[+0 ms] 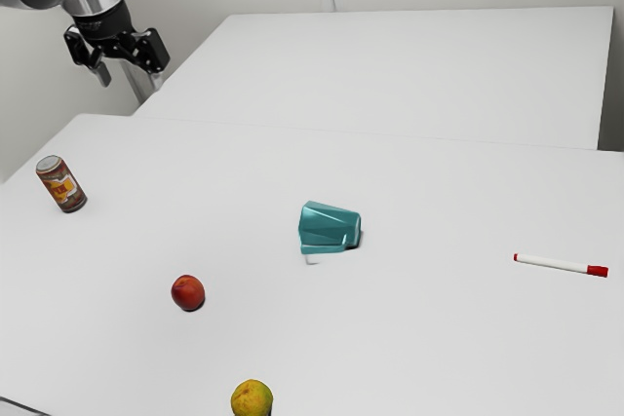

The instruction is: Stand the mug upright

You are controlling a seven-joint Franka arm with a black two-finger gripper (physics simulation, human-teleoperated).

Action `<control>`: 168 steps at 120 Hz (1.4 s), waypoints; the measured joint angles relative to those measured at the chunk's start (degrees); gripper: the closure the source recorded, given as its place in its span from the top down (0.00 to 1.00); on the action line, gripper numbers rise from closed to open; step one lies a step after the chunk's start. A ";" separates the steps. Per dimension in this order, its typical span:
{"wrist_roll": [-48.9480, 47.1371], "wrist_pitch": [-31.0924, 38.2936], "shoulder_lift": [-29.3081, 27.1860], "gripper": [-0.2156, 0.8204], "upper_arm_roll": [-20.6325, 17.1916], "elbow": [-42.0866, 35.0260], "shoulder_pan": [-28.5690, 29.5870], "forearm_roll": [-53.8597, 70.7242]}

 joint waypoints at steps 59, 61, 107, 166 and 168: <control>0.64 4.81 9.19 0.79 0.50 -2.33 1.20 -17.36; 0.64 5.01 9.55 0.79 0.50 -2.77 1.31 -18.82; 0.82 8.35 19.34 0.79 0.51 -10.54 5.90 -44.02; 1.35 14.84 30.18 0.79 0.36 -9.05 5.84 -58.71; 1.37 14.97 30.38 0.79 0.31 -9.01 5.84 -59.17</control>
